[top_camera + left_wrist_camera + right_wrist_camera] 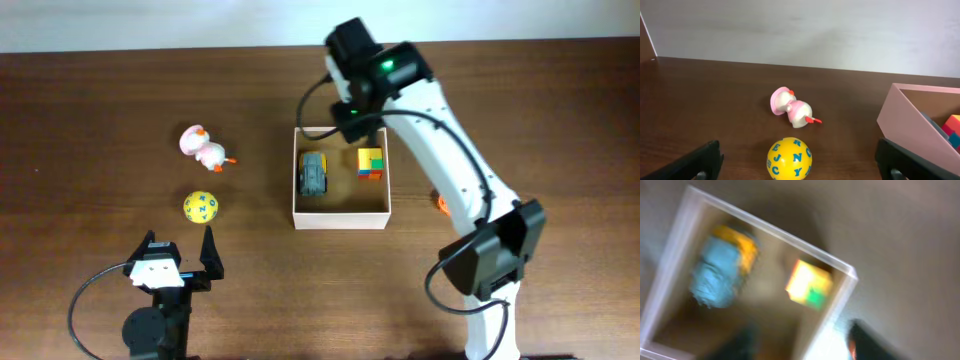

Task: Pack container
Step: 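Raise the right gripper and move it right to the orange spinner, then lower the right gripper and close it on the orange spinner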

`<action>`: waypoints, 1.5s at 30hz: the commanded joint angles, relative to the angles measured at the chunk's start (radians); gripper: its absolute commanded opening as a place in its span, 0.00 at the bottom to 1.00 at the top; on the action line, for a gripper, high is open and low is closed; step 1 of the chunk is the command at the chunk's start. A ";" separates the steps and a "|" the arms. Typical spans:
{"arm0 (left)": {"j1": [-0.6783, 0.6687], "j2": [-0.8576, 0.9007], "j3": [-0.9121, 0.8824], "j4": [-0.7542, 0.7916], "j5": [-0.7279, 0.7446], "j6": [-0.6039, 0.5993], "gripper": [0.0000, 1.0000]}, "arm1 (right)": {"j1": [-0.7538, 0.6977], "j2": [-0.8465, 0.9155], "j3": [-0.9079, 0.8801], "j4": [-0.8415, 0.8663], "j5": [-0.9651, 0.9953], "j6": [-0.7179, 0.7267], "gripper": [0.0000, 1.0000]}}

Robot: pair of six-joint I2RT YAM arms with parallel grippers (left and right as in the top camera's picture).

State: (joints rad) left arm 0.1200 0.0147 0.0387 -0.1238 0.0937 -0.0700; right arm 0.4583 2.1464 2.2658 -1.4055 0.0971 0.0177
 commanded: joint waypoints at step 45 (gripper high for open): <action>-0.002 -0.009 -0.007 0.003 -0.004 0.019 0.99 | -0.395 -0.003 -0.674 0.210 -0.050 0.303 0.70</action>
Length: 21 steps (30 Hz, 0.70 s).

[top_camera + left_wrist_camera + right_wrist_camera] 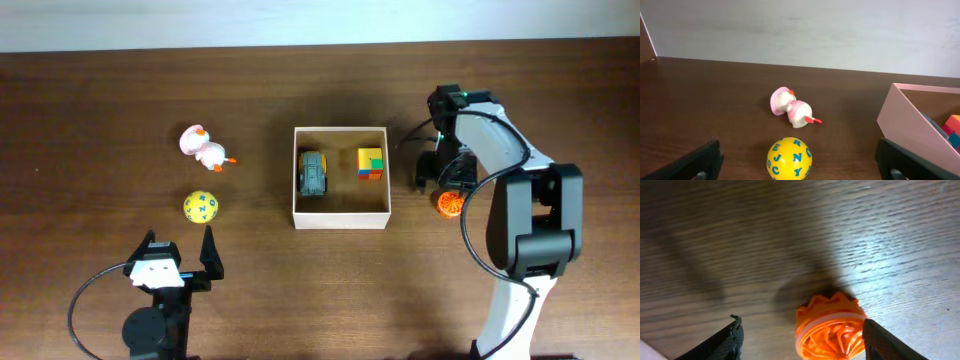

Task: Pack container
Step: 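Lower the right gripper and close it on the orange spinner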

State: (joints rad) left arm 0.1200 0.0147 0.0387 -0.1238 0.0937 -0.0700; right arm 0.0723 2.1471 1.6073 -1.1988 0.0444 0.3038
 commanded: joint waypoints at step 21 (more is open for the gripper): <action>-0.002 -0.009 -0.007 0.003 -0.004 0.019 0.99 | -0.041 -0.003 -0.059 0.000 0.020 0.038 0.67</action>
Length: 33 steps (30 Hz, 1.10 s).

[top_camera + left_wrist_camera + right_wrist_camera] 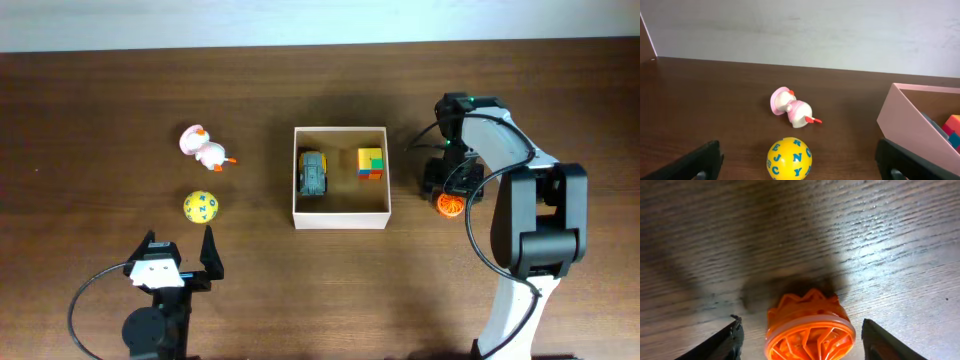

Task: Pack container
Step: 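Lower the right gripper and close it on the orange spinner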

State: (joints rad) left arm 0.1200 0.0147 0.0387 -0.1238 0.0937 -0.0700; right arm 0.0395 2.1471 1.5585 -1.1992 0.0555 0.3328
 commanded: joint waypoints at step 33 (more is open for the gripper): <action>-0.002 -0.009 -0.007 0.003 -0.004 0.019 0.99 | -0.007 -0.003 -0.081 0.097 -0.034 -0.019 0.49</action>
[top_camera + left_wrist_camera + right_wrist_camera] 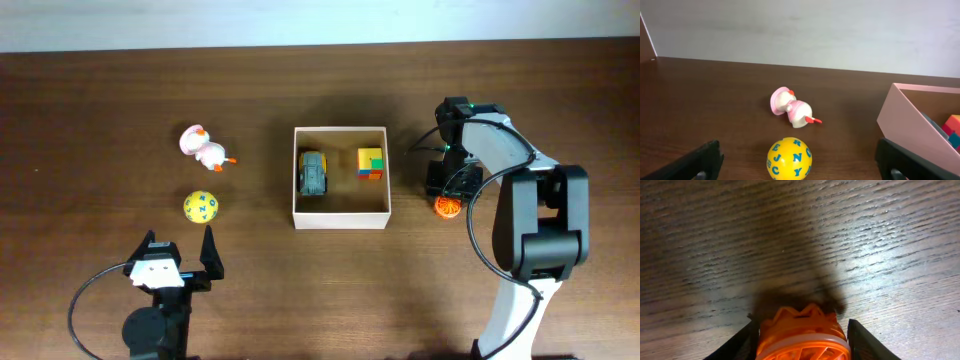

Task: Pack container
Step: 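Lower the right gripper and close it on the orange spinner, then lift the spinner and carry it left over the box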

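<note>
The open cardboard box (340, 213) stands mid-table, with a grey toy car (313, 173) and a multicoloured cube (370, 162) inside. To its right an orange ribbed wheel toy (447, 206) (802, 332) lies on the wood, and my right gripper (447, 193) (800, 340) is shut on it, one finger against each side. On the left lie a pink-and-white duck (206, 148) (791, 111) and a yellow letter ball (200, 207) (789, 159). My left gripper (180, 245) (799, 155) is open just behind the ball, holding nothing.
The box's pink side wall (912, 131) fills the right of the left wrist view. The right arm reaches from the front right corner to the box's right side. A pale wall borders the table's far edge.
My right gripper's fingers have come in from a wide stance and now press on the orange wheel toy. The left arm, duck, ball and box are unchanged.
First my right gripper was above the box's far side, with the car and cube inside. Then it was low beside the orange wheel toy right of the box, open. It then straddled the toy, and now grips it. The left arm stayed still.
</note>
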`<action>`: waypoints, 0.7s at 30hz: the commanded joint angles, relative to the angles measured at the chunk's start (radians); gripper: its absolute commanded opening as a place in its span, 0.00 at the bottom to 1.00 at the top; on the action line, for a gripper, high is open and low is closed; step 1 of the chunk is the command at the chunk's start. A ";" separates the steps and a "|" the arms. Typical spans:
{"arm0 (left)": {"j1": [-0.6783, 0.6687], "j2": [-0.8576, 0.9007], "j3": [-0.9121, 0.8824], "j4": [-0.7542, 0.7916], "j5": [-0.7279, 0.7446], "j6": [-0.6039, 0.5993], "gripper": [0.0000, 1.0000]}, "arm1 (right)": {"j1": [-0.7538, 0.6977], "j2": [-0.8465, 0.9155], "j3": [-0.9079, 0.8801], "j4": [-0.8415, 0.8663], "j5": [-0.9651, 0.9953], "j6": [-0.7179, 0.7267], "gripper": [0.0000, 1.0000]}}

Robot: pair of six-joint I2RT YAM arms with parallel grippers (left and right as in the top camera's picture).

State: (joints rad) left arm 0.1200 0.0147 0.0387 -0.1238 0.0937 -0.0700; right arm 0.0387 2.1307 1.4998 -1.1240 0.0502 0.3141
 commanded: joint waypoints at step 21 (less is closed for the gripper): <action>-0.002 -0.009 -0.007 0.003 -0.004 0.019 0.99 | -0.005 0.013 0.409 -0.172 -0.119 -0.109 0.49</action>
State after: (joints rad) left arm 0.1200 0.0147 0.0387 -0.1238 0.0937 -0.0700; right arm 0.0368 2.1349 1.8256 -1.2778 -0.0250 0.2504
